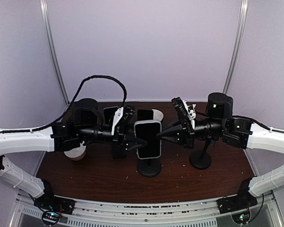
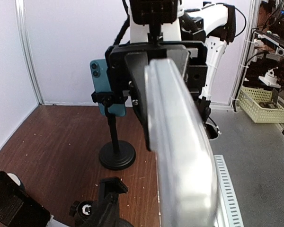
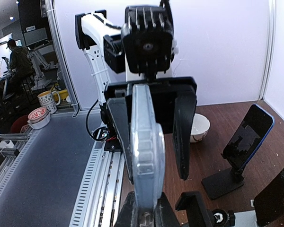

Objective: Place the phone on the phone stand

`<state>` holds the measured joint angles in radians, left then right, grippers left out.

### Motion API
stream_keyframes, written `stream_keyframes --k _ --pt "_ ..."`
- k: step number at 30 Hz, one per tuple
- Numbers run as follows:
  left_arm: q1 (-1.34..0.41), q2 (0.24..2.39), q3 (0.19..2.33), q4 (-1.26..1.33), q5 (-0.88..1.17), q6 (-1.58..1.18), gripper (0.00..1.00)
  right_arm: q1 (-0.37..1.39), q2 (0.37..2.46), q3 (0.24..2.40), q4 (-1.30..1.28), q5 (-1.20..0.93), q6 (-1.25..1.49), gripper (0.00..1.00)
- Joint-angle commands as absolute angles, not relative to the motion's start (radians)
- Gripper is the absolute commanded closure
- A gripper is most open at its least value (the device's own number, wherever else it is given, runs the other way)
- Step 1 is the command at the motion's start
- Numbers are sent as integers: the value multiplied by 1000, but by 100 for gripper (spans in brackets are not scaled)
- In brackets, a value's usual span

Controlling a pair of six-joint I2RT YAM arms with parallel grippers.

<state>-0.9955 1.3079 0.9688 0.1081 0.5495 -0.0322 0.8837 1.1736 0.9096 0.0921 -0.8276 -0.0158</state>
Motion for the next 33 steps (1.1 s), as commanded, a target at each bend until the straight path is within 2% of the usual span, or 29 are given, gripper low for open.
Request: stream_keyframes --k 1,5,10,14,17,18,22,23,25,27,30,33 --pt "-991 1277 863 519 546 -167 58 875 1149 912 254 -867 32 100" --pt "-991 1310 899 495 568 -177 55 875 1173 922 223 -873 26 100" --pt "-991 1340 932 472 572 -179 67 876 1193 939 173 -882 -2 100" --pt "-991 1358 964 435 587 -160 68 875 1197 961 87 -884 -52 100" --pt "-991 1358 967 414 585 -146 96 876 1187 967 40 -866 -81 100" --pt "-991 1358 966 410 588 -144 100 875 1185 969 31 -858 -85 100" --pt "-991 1365 963 408 597 -137 100 874 1170 972 12 -830 -88 100" --pt "-991 1367 964 415 593 -137 100 874 1165 972 3 -802 -82 97" --pt "-991 1370 966 440 585 -134 100 873 1146 955 -10 -694 -54 74" --pt "-991 1379 973 487 577 -134 100 873 1106 881 27 -550 2 59" --pt "-990 1406 1007 542 580 -148 100 875 1033 762 104 -349 88 54" --pt "-989 1451 1043 610 624 -202 100 886 987 684 148 -278 139 54"
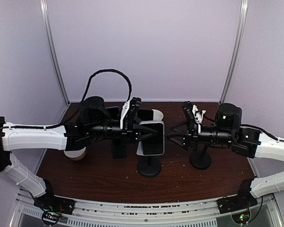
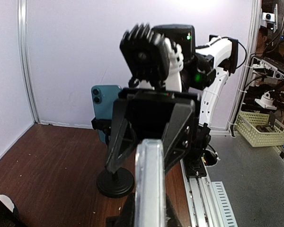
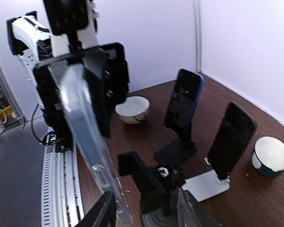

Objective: Place the phone on the phone stand

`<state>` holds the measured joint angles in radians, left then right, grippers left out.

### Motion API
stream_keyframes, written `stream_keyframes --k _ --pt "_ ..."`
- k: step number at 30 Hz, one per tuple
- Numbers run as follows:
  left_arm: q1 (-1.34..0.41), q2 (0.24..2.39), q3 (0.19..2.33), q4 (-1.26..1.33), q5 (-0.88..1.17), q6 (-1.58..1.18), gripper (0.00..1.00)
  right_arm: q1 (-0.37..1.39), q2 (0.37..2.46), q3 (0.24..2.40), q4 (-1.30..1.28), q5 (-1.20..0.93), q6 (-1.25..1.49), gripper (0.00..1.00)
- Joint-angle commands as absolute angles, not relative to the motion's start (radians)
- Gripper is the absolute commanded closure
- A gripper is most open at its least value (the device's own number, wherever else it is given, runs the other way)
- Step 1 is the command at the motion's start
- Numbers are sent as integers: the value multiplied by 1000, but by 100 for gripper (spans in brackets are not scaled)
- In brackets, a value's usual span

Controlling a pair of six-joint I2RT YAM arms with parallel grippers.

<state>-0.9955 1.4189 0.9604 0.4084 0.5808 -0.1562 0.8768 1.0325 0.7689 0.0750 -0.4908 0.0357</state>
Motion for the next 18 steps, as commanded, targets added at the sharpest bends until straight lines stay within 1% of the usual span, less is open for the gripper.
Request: stream_keyframes --k 1,5,10,13,18 --pt "-988 1465 1049 634 636 -225 100 898 977 668 151 -258 142 54" --pt "-972 1501 1030 716 629 -273 100 962 962 628 144 -150 123 53" --pt "-930 1528 997 800 670 -314 100 1002 962 572 175 -124 110 54" --pt "-926 1521 1005 756 698 -276 100 1043 981 568 188 -57 105 53" --pt "-913 1472 970 717 635 -212 100 1072 1035 562 228 8 97 49"
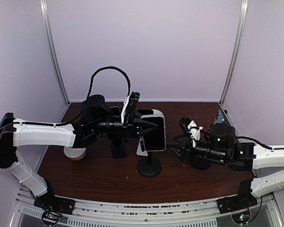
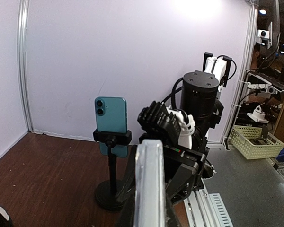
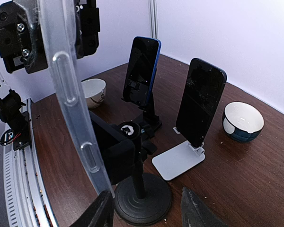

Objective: Place the phone on the phone stand

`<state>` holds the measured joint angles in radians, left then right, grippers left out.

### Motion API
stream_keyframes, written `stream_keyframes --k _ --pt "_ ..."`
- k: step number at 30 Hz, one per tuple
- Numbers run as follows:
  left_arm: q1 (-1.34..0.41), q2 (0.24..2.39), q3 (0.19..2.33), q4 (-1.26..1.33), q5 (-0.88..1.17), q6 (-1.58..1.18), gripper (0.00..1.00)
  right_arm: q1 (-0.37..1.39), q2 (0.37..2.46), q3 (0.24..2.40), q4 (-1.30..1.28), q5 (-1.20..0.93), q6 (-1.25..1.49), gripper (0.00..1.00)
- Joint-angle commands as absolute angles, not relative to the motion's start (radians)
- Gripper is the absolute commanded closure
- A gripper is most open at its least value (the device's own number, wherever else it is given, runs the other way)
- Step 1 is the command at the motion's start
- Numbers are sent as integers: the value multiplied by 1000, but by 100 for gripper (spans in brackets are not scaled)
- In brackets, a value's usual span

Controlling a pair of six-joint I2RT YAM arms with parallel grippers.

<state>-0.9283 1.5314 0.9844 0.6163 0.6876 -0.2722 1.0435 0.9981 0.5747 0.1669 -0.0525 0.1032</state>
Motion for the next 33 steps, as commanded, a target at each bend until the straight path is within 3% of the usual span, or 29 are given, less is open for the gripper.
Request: stream_keyframes --k 1,15,24,33 --pt "-908 1459 965 693 618 -197 100 1077 1043 564 234 16 94 49" --pt "-902 1432 978 778 695 -293 100 1133 1064 571 238 71 83 48" --pt "-902 1370 953 676 630 -231 100 1199 1095 559 350 251 118 46" --pt "-903 1402 956 725 659 -263 100 1219 1183 615 357 248 104 46"
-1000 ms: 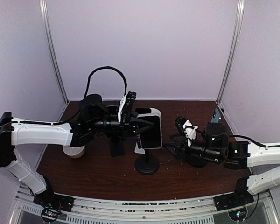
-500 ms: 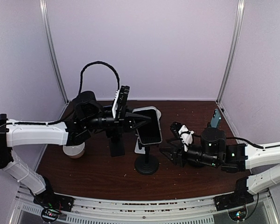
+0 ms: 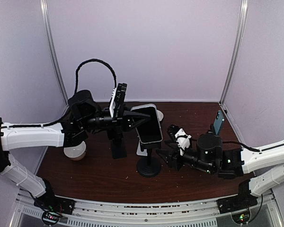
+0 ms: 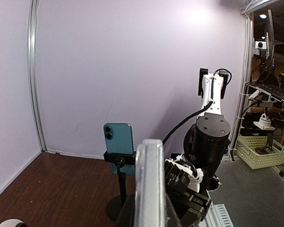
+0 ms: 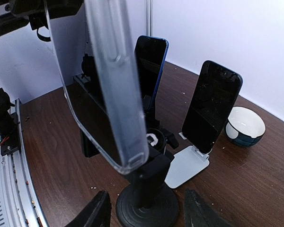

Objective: Place the phone on the phone stand

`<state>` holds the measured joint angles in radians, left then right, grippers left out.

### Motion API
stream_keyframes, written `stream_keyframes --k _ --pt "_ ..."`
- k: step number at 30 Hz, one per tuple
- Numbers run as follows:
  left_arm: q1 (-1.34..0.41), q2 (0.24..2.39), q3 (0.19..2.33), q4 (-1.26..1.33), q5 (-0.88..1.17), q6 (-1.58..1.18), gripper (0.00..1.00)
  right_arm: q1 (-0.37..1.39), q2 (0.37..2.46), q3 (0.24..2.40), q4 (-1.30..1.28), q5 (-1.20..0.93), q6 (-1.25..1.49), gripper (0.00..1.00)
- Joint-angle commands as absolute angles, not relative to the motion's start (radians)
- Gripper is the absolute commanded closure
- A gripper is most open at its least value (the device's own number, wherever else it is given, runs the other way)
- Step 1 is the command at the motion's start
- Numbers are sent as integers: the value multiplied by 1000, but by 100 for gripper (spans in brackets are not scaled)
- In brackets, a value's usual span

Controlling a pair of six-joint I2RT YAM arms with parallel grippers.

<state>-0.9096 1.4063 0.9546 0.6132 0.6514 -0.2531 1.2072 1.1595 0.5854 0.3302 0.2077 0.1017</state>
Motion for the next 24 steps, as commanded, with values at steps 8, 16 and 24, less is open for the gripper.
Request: stream_keyframes --k 8,16,24 --pt "-904 1478 935 839 650 -326 100 1218 1208 637 384 292 98 56" --pt "-904 1474 897 877 593 -331 100 1218 1236 650 382 314 110 61" --pt "-904 1428 893 736 573 -288 100 1220 1213 637 344 337 124 83"
